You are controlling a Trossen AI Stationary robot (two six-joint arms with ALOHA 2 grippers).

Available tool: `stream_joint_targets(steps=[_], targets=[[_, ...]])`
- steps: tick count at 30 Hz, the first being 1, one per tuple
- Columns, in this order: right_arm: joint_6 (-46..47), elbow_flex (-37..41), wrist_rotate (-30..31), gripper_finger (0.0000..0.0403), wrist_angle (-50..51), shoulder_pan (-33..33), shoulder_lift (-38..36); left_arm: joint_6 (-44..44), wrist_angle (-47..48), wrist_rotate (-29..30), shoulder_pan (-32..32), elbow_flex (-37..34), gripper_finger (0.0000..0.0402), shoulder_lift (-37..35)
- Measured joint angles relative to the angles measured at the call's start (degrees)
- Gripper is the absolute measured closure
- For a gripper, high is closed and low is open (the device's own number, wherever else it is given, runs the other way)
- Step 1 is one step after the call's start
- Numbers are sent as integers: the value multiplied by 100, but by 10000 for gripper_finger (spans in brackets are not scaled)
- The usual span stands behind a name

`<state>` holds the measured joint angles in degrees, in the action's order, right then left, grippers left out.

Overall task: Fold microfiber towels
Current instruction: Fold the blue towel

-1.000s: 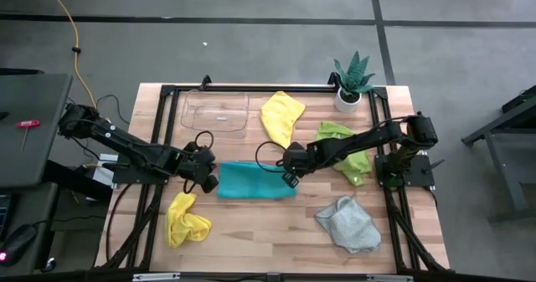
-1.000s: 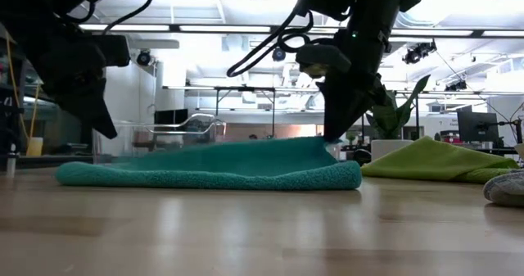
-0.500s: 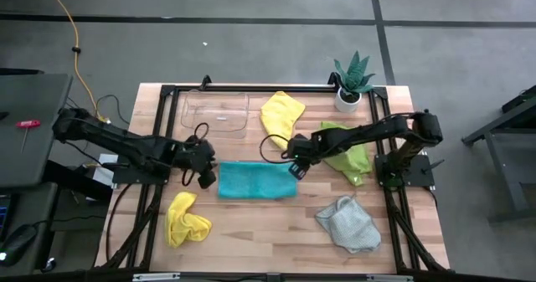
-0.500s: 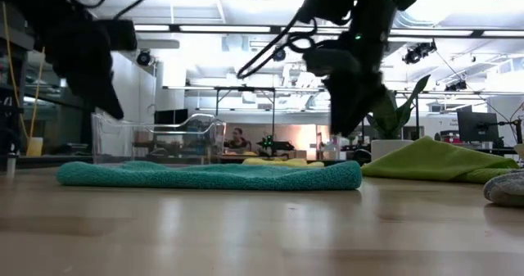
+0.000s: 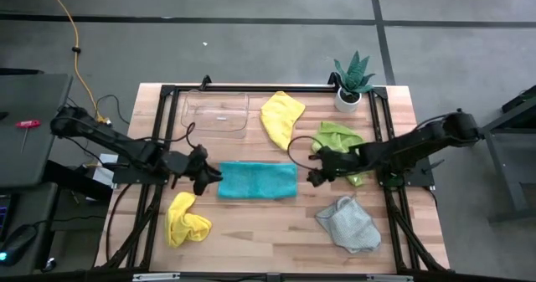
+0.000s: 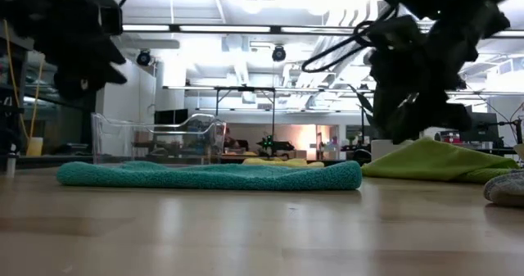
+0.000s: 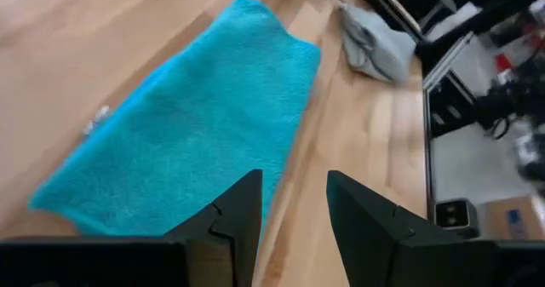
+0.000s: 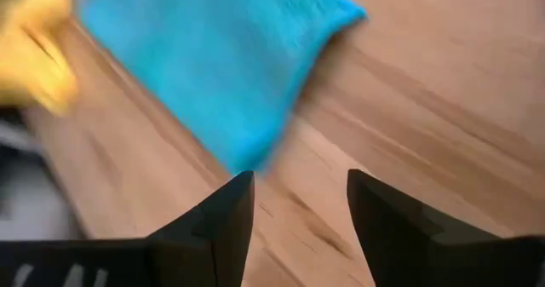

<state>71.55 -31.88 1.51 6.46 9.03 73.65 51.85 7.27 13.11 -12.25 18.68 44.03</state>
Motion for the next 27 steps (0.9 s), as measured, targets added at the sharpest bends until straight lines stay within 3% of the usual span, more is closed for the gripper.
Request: stream_joint_targets(steps=[7,18,27], targets=[[950,-55,446,221,-498,-3,582,501,51,299,7,-204,277,149],[1153,-1016,281,221,-487,-2,2171,521,369,381,22,-204,277,149],[1499,-1692,423,221,-151,3,2676,502,501,421,22,-204,277,151]])
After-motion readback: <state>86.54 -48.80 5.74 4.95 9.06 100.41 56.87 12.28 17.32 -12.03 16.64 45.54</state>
